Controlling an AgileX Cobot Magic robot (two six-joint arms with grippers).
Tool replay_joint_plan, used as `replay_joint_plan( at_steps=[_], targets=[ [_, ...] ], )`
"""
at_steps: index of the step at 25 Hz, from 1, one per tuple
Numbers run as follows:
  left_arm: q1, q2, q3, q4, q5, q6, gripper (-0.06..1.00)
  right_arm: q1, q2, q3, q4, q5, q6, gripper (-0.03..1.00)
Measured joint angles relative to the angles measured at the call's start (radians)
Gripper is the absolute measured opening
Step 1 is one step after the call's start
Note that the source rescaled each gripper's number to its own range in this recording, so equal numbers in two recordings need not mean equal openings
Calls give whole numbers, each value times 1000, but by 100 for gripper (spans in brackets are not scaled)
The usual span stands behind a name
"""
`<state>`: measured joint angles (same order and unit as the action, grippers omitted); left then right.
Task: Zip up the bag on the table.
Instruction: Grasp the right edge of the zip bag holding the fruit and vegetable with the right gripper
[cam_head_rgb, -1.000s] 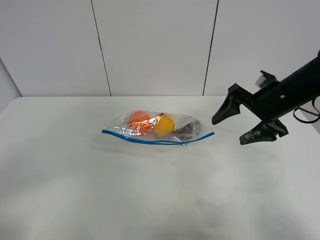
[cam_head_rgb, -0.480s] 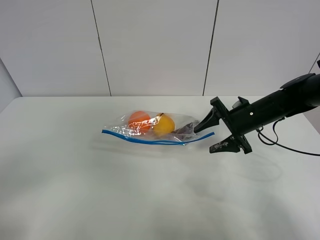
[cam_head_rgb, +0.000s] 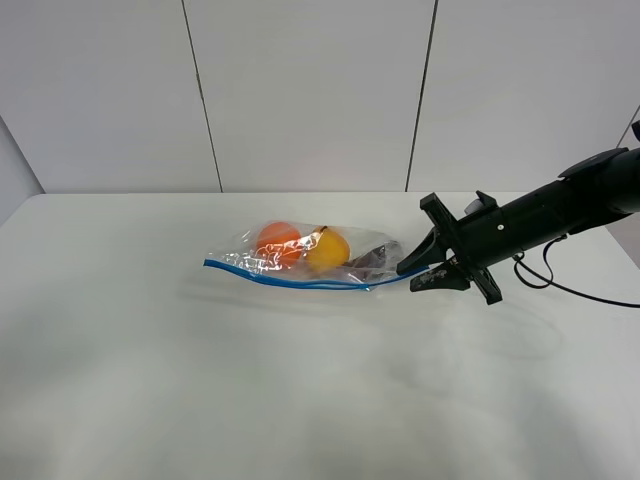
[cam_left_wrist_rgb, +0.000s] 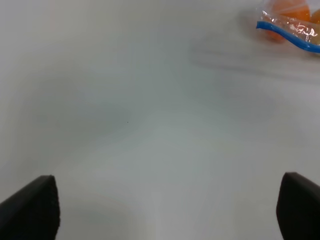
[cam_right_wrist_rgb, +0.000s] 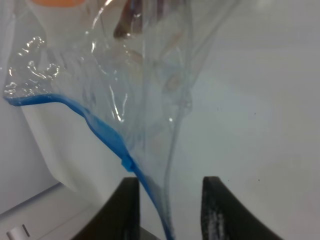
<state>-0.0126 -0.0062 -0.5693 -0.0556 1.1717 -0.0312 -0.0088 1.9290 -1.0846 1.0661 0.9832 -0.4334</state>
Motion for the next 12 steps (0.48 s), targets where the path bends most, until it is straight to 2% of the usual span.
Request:
replay_joint_plan(
  at_steps=[7, 12],
  targets=[
    [0, 0, 0, 0, 0, 0, 100, 0, 0, 0, 0, -16, -6, 15],
    [0, 0, 0, 0, -1, 0, 100, 0, 0, 0, 0, -20, -7, 12]
  ],
)
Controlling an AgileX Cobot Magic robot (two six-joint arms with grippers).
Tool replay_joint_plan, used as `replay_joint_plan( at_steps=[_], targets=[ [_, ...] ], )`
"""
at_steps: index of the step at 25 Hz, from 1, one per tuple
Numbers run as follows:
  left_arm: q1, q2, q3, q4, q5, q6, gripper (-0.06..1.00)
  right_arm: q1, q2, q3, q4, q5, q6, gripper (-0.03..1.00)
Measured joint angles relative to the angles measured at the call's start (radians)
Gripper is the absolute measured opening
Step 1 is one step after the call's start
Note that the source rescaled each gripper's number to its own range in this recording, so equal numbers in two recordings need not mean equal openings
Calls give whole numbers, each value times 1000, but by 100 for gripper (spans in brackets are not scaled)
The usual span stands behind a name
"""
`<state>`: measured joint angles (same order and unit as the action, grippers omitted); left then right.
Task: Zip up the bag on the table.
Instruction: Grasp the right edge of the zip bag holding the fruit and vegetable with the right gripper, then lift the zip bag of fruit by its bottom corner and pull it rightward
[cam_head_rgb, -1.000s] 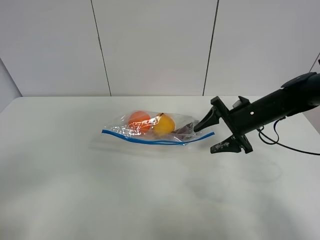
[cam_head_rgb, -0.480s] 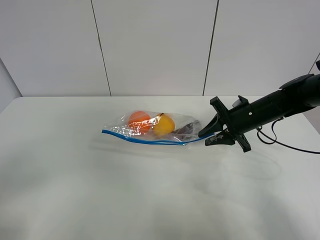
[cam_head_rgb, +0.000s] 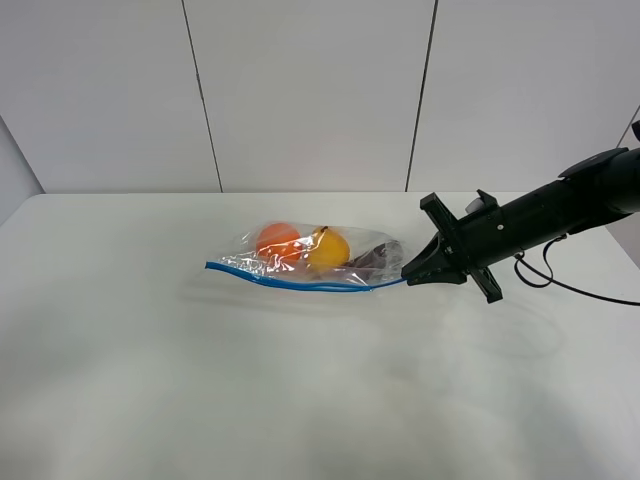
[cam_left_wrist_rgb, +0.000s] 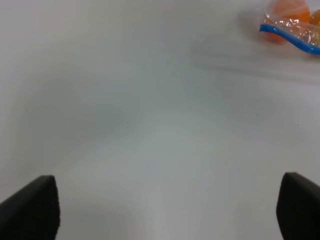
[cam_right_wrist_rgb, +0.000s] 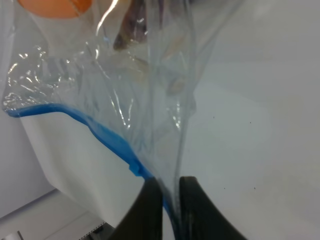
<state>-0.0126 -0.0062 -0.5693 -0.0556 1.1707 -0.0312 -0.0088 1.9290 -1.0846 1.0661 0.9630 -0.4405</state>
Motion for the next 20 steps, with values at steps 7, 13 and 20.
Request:
replay_joint_plan(
  at_steps=[7, 13, 20],
  targets=[
    [0, 0, 0, 0, 0, 0, 100, 0, 0, 0, 2, 3, -27, 0],
    [0, 0, 0, 0, 0, 0, 100, 0, 0, 0, 26, 30, -38, 0],
    [0, 0, 0, 0, 0, 0, 100, 0, 0, -1, 55, 44, -52, 0]
  ],
)
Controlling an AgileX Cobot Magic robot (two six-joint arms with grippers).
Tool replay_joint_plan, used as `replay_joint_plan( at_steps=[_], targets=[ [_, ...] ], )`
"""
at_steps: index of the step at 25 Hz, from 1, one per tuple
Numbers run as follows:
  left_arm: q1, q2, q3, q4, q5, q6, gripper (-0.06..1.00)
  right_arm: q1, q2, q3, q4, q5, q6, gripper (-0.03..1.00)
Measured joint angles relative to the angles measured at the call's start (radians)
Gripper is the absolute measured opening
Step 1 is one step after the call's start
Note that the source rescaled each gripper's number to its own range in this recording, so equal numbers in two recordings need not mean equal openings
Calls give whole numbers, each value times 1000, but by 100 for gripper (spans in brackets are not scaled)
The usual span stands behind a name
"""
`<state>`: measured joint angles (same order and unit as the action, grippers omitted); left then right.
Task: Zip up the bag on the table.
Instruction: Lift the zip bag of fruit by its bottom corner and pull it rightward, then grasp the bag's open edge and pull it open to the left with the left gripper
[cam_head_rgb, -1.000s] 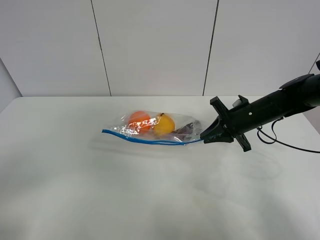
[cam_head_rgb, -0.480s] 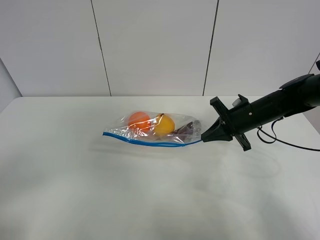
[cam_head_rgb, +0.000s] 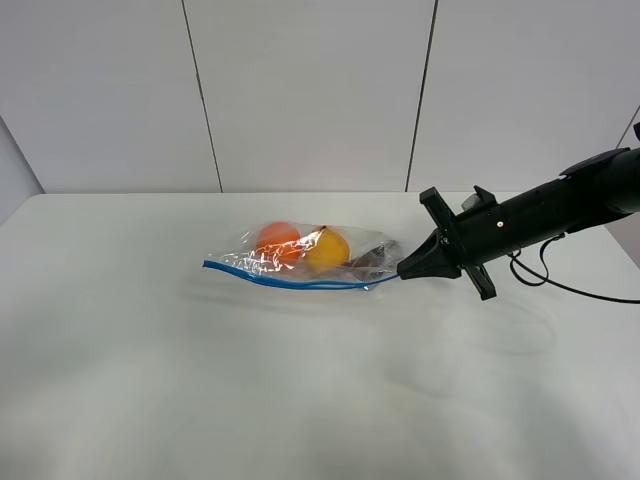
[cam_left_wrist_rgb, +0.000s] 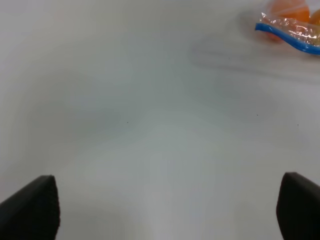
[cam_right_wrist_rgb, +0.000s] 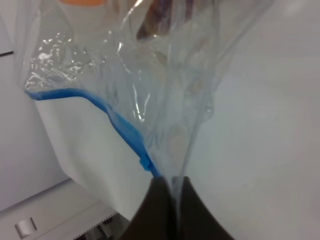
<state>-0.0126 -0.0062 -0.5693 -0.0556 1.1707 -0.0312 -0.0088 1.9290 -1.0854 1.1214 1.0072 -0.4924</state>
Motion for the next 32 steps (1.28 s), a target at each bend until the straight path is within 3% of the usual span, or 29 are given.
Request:
replay_joint_plan(
  at_steps=[10, 27, 32],
  targets=[
    [0, 0, 0, 0, 0, 0, 100, 0, 0, 0, 108, 58, -78, 0],
    [0, 0, -2, 0, -3, 0, 100, 0, 0, 0, 116, 57, -96, 0],
    [0, 93, -92, 0, -53, 3, 100, 0, 0, 0, 117, 57, -96, 0]
  ],
)
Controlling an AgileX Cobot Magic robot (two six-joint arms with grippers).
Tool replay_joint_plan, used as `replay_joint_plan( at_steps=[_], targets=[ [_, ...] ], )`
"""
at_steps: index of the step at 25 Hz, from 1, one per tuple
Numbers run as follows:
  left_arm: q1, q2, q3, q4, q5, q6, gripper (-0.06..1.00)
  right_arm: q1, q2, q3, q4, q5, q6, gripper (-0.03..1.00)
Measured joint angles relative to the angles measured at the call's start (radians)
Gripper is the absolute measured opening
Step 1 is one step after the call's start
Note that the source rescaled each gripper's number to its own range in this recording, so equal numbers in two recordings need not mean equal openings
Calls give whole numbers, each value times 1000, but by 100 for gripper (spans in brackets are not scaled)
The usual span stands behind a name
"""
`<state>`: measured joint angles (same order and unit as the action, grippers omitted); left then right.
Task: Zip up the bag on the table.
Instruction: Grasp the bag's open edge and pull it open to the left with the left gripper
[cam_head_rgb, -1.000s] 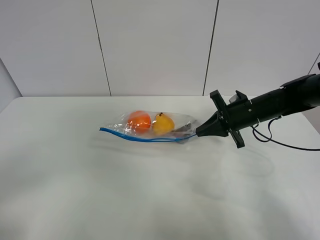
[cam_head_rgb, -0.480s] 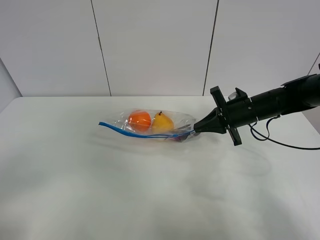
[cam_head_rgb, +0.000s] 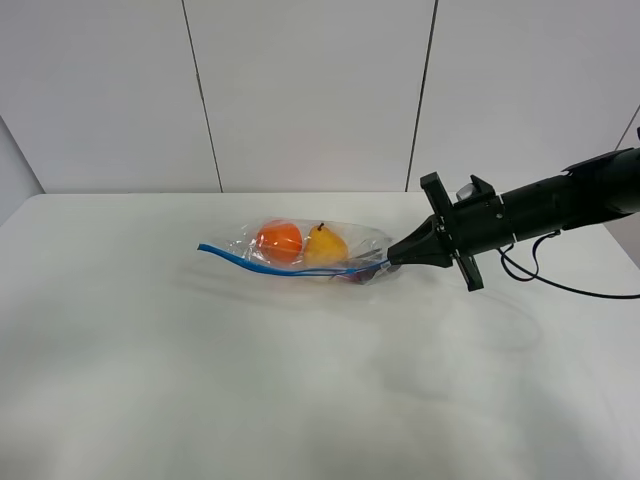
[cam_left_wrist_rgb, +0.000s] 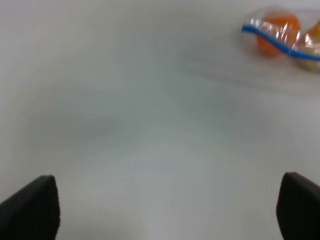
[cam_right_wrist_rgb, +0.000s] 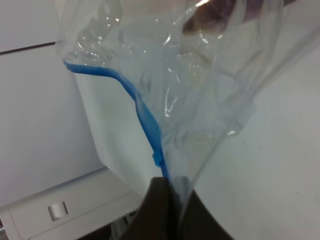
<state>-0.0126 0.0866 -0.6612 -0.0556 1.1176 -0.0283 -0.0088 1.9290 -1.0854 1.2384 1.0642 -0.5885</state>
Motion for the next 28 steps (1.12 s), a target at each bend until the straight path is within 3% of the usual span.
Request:
replay_joint_plan(
  at_steps=[5, 8, 12, 15, 18, 22, 28],
  targets=[
    [0, 244, -115, 0, -110, 75, 100, 0, 0, 0, 10, 0, 0, 0],
    [0, 401, -153, 0, -194, 240, 100, 0, 0, 0, 14, 0, 0, 0],
    [0, 569, -163, -6, -373, 647, 100, 0, 0, 0, 14, 0, -5, 0],
    [0, 668, -163, -61, -501, 1024, 100, 0, 0, 0, 14, 0, -8, 0],
    [0, 765, -163, -201, -606, 1330, 100, 0, 0, 0, 14, 0, -17, 0],
    [-53, 875, -163, -495, -652, 1650, 100, 0, 0, 0, 14, 0, -27, 0],
    [-242, 1026, -163, -908, -685, 1965, 100, 0, 0, 0, 21, 0, -27, 0]
  ],
)
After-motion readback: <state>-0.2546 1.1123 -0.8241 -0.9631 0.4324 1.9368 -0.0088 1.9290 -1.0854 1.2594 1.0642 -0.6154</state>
